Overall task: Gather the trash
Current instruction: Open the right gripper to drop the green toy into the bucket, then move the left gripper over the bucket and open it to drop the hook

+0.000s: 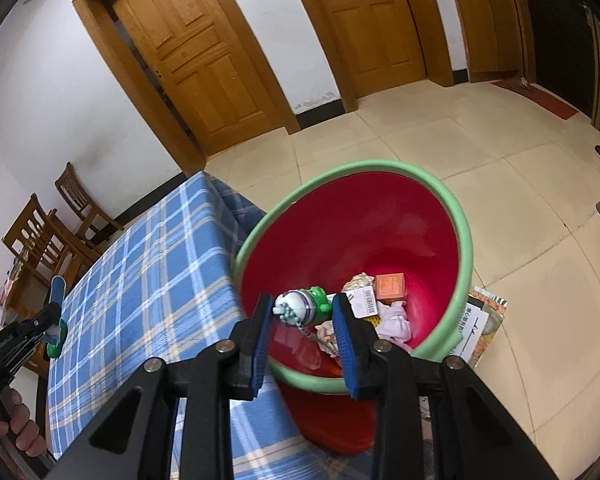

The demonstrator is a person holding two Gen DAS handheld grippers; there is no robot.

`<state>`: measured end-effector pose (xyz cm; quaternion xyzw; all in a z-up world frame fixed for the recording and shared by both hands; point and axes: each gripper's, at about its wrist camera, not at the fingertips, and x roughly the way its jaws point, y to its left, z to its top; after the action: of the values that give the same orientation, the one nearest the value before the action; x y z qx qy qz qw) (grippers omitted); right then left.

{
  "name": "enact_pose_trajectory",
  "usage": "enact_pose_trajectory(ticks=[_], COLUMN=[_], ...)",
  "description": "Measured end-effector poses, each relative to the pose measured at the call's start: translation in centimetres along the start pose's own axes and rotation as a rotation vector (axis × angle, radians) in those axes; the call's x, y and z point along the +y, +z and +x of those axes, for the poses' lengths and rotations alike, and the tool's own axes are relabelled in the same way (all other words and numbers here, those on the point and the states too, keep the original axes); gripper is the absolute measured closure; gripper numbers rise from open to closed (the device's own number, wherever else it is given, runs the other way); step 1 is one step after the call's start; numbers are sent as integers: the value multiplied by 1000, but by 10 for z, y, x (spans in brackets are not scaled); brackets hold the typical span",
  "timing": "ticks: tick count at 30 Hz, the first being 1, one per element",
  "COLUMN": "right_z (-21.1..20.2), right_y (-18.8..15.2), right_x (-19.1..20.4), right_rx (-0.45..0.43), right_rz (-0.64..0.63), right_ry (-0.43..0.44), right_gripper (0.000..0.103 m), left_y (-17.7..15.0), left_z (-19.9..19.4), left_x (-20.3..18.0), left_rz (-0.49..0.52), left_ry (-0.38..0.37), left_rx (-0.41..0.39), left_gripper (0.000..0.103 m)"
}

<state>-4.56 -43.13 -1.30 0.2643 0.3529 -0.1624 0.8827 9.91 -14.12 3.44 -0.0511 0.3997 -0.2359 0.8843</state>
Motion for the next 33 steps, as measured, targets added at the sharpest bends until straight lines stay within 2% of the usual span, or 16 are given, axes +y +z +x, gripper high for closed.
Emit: enact_pose_trajectory(ticks=[13,22,33], right_z=[-9,-31,-41], right_y=[4,10,13], right_x=[-18,-27,-43], right_rx=[-31,-97,-138], right_rz=[40,53,91], right_ry=[8,3,-6], right_gripper=[69,66,63], left_y=[0,2,-8], left_z=[18,32,66], left_x=[-43,-82,-130], left_rz=[76,158,245], left_ry=[-55,-104,-159], left_rx=[57,93,170], left_gripper=[93,93,93])
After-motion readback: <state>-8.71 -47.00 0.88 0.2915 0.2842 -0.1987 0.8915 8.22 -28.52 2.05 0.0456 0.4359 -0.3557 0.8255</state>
